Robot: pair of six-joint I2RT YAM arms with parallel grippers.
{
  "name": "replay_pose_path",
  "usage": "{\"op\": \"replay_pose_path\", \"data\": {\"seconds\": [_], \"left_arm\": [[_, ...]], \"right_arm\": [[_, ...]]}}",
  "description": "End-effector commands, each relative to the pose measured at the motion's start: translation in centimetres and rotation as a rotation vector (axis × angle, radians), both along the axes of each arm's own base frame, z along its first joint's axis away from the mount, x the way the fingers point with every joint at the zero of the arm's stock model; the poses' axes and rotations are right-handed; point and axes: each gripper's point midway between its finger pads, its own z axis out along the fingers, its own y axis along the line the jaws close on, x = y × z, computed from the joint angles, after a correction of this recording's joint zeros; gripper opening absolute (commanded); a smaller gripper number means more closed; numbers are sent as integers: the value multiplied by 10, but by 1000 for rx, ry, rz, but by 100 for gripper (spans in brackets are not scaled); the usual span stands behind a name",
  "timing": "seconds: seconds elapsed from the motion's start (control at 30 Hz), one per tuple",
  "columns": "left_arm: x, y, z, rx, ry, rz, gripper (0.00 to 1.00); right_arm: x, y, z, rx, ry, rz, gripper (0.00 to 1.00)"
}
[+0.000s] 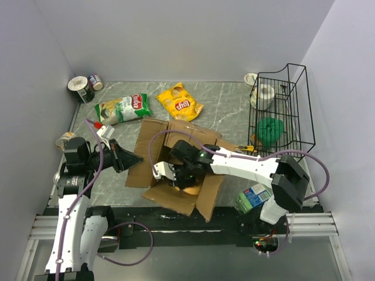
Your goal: Unpack the express box
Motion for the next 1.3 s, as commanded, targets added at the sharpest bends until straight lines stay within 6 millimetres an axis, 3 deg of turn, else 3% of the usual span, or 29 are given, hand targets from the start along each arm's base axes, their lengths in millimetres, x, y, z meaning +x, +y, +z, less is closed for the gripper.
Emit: {"op": "replay_pose_path", "data": {"seconds": [0.0, 0.03, 0.17, 0.3, 0.4, 0.5, 0.53, 0.6, 0.63, 0.67, 0.7, 0.73, 0.8, 0.87, 0.93, 1.07, 1.27], "left_arm": [[-1, -1, 26, -3, -105, -20, 1], [-2, -2, 26, -5, -103, -21, 1], [1, -1, 28, -6, -114, -8, 1], [11, 3, 20, 0, -69, 47, 1], [22, 10, 15, 10, -18, 125, 1], [36, 25, 7, 50, 53, 248, 1], [39, 29, 7, 59, 64, 270, 1], [49, 43, 13, 95, 78, 358, 1], [52, 46, 25, 107, 51, 377, 1], [56, 51, 28, 120, 47, 400, 1], [60, 52, 24, 138, 69, 393, 1], [62, 52, 32, 145, 57, 388, 1], [68, 56, 21, 171, 125, 389, 1], [73, 58, 18, 184, 140, 392, 2], [78, 61, 20, 190, 121, 407, 4], [85, 72, 18, 230, 107, 455, 11], [84, 74, 21, 243, 99, 448, 25]], "right_arm": [[14, -6, 5, -72, -59, -42, 8], [17, -4, 19, -35, -87, -51, 0], [30, 3, 81, 125, -195, -89, 0], [33, 1, 167, 324, -247, -151, 0], [37, -11, 229, 469, -278, -249, 0], [56, -41, 271, 553, -369, -422, 0], [68, -61, 287, 576, -441, -518, 0], [81, -86, 286, 563, -497, -607, 0], [92, -107, 296, 586, -561, -694, 0], [109, -131, 285, 533, -615, -813, 0], [113, -142, 282, 519, -627, -850, 0], [113, -151, 276, 494, -620, -864, 0], [116, -162, 259, 456, -597, -904, 0], [113, -162, 232, 418, -561, -903, 0], [108, -168, 222, 422, -552, -926, 0], [95, -178, 155, 308, -459, -955, 0], [80, -168, 100, 225, -315, -921, 0]]}}
